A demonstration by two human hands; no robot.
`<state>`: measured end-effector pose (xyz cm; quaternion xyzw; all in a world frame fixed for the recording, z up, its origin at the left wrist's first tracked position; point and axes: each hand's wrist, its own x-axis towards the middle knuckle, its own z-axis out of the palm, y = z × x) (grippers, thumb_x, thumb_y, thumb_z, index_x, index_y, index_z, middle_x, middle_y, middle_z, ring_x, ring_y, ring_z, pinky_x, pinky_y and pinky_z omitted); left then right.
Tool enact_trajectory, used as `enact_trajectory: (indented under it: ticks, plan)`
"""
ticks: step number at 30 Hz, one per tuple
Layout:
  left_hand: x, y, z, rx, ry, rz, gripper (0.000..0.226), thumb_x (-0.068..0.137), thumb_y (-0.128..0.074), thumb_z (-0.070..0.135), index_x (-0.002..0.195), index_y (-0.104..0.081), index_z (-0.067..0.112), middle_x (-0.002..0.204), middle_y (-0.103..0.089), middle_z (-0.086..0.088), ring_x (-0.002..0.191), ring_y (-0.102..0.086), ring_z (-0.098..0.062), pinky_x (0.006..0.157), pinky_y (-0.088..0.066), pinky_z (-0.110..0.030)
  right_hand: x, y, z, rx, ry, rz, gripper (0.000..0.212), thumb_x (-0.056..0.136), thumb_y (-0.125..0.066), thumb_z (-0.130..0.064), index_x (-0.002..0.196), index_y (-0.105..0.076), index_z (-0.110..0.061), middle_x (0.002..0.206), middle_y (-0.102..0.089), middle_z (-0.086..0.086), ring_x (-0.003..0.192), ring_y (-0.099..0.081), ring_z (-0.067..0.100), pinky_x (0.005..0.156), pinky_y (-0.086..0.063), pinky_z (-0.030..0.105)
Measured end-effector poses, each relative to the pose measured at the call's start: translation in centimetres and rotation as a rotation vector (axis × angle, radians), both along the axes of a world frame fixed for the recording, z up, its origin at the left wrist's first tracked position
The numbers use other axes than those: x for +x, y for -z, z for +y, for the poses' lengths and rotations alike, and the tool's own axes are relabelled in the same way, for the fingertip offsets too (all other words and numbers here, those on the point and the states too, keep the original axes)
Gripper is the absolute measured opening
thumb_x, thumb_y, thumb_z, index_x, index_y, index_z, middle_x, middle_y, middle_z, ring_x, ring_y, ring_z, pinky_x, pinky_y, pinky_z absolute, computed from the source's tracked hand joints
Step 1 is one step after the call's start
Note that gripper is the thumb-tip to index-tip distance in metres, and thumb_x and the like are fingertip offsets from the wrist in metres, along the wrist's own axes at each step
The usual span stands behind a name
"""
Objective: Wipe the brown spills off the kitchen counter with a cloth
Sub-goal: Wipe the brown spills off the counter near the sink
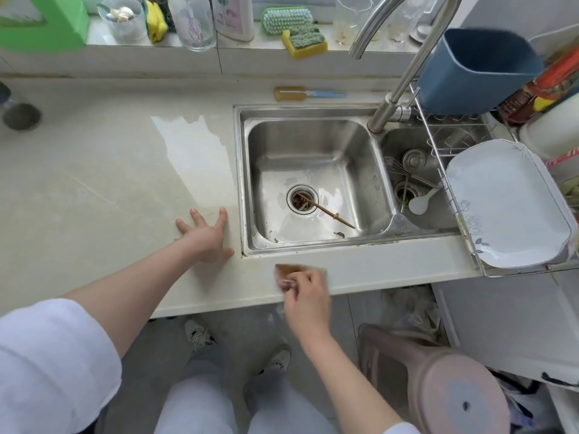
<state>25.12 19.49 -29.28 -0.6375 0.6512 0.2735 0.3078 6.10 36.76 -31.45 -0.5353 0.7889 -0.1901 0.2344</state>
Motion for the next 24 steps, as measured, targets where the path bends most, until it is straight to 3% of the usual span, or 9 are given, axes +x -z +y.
enact_trajectory:
  ticks: [2, 4, 8, 12, 16, 18, 21, 24]
  plan:
    - [-0.1, -0.3, 0.1, 0.002, 0.0, -0.005, 0.099, 0.094, -0.047, 0.06, 0.148, 0.031, 0.034, 0.154, 0.028, -0.031, 0.138, 0.008, -0.067, 0.114, -0.019, -0.067, -0.2, -0.1, 0.4, -0.059, -0.164, -0.021, 0.023, 0.081, -0.061, -0.018, 0.102, -0.068, -0.025, 0.108, -0.055, -0.004, 0.099, -0.056, 0.016, 0.077, -0.05, 0.03]
    - [-0.2, -0.5, 0.2, 0.003, 0.001, -0.008, 0.099, 0.094, -0.047, 0.06, 0.148, 0.031, 0.033, 0.154, 0.027, -0.032, 0.138, 0.008, -0.067, 0.114, -0.019, -0.067, -4.2, 0.1, 1.2, -0.102, -0.142, 0.014, 0.023, 0.08, -0.058, -0.018, 0.1, -0.068, -0.025, 0.106, -0.056, -0.004, 0.097, -0.057, 0.017, 0.074, -0.049, 0.03]
    - [0.1, -0.2, 0.1, 0.0, -0.006, 0.008, 0.1, 0.093, -0.048, 0.061, 0.149, 0.031, 0.034, 0.154, 0.028, -0.033, 0.137, 0.008, -0.068, 0.112, -0.021, -0.067, -12.8, 0.6, 2.0, -0.091, 0.348, 0.096, 0.023, 0.082, -0.059, 0.001, 0.101, -0.065, -0.009, 0.116, -0.049, 0.012, 0.107, -0.052, 0.035, 0.09, -0.043, 0.038]
    - [0.1, 0.0, 0.1, 0.001, -0.02, 0.026, 0.1, 0.093, -0.049, 0.06, 0.148, 0.031, 0.036, 0.154, 0.029, -0.031, 0.138, 0.01, -0.067, 0.111, -0.022, -0.068, -8.8, 1.8, 1.6, -0.103, 0.552, 0.041, 0.025, 0.078, -0.056, 0.006, 0.099, -0.062, -0.007, 0.117, -0.048, 0.017, 0.108, -0.046, 0.039, 0.098, -0.036, 0.042]
    - [0.2, -0.4, 0.2, -0.014, -0.063, 0.072, 0.098, 0.093, -0.053, 0.056, 0.15, 0.025, 0.04, 0.156, 0.029, -0.025, 0.141, 0.011, -0.061, 0.108, -0.024, -0.066, 1.7, 1.7, 1.3, -0.102, 0.424, -0.008, 0.021, 0.074, -0.054, -0.004, 0.091, -0.065, -0.009, 0.104, -0.054, 0.013, 0.098, -0.049, 0.035, 0.091, -0.035, 0.036]
    - [0.8, -0.6, 0.4, -0.055, -0.052, 0.088, 0.098, 0.09, -0.057, 0.058, 0.152, 0.017, 0.041, 0.16, 0.02, -0.023, 0.143, 0.006, -0.058, 0.108, -0.026, -0.064, 7.9, 0.9, 1.0, -0.055, 0.352, -0.103, 0.021, 0.073, -0.052, -0.009, 0.089, -0.066, -0.011, 0.101, -0.053, 0.009, 0.099, -0.052, 0.031, 0.091, -0.037, 0.033]
    - [4.0, -0.5, -0.3, -0.193, 0.083, 0.106, 0.086, 0.085, -0.057, 0.065, 0.154, -0.011, 0.04, 0.156, -0.017, -0.021, 0.141, -0.019, -0.05, 0.106, -0.033, -0.057, 17.1, -0.6, 0.1, 0.076, 0.02, -0.162, 0.025, 0.079, -0.053, -0.012, 0.097, -0.068, -0.017, 0.107, -0.052, 0.004, 0.105, -0.052, 0.024, 0.094, -0.045, 0.033]
    - [7.3, -0.4, -1.5, -0.3, 0.221, 0.291, 0.063, 0.091, -0.054, 0.057, 0.147, -0.037, 0.035, 0.143, -0.041, -0.013, 0.132, -0.034, -0.038, 0.105, -0.04, -0.051, 15.3, -1.1, -1.7, 0.199, -0.296, -0.308, 0.027, 0.086, -0.058, -0.016, 0.108, -0.072, -0.023, 0.114, -0.054, -0.001, 0.1, -0.062, 0.02, 0.092, -0.052, 0.035]
